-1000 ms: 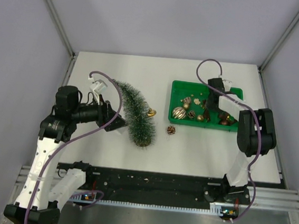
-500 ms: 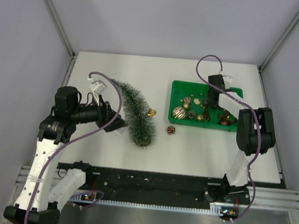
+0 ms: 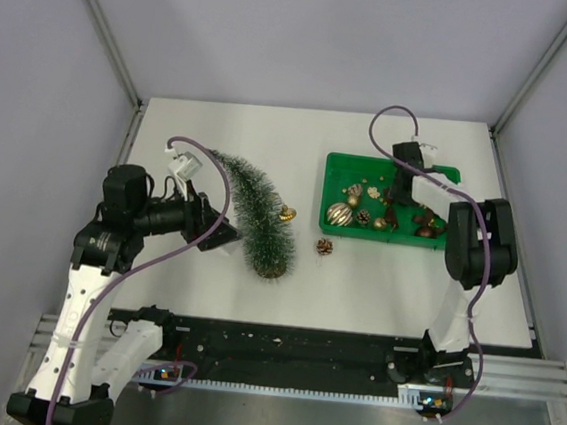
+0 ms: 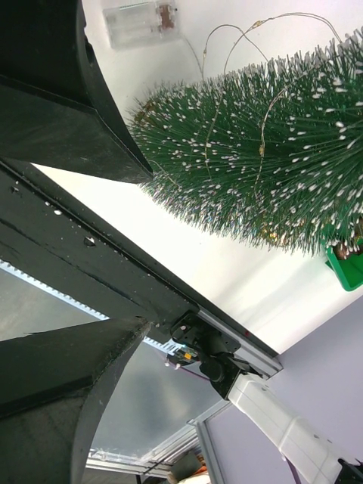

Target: Decorate the small christmas tree

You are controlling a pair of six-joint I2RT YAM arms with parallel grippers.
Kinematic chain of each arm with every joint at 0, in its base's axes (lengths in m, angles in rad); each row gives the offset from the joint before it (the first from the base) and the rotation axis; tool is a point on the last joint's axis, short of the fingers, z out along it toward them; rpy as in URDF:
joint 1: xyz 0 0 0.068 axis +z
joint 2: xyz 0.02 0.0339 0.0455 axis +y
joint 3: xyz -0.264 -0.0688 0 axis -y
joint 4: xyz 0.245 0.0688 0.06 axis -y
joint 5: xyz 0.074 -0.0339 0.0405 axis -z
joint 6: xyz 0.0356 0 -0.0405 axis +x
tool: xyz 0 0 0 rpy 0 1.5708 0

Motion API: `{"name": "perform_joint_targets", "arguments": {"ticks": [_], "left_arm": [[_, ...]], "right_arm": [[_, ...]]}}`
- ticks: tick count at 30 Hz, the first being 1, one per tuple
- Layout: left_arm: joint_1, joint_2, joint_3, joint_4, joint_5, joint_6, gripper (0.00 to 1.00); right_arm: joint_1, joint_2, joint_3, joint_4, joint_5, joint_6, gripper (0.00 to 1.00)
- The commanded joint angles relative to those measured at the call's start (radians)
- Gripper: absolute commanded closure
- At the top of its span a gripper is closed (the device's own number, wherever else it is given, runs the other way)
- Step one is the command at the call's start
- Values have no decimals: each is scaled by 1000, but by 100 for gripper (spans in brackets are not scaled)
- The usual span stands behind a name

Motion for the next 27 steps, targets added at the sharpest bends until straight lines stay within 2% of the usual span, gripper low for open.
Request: {"name": "perform_joint_targets", "arguments": {"ticks": [1, 10, 13, 16, 20, 27], "left_arm": [[-3, -28, 28, 2, 0, 13, 24], [-3, -37, 16, 12, -4, 3, 24], [-3, -43, 3, 24, -3, -5, 24], [-3, -51, -9, 25, -8, -5, 24], [-3, -57, -15, 24, -20, 1, 25], [-3, -72, -26, 25, -12, -2, 28]], "right_arm": [[-13, -80, -5, 23, -53, 7, 68], [-1, -408, -86, -25, -226, 5, 71], [-1, -508, -121, -52, -327, 11, 71], [-1, -602, -175, -42, -503, 8, 70], [-1, -738, -279, 41, -822, 7, 70], [10, -926, -407, 297, -1237, 60, 68]]}}
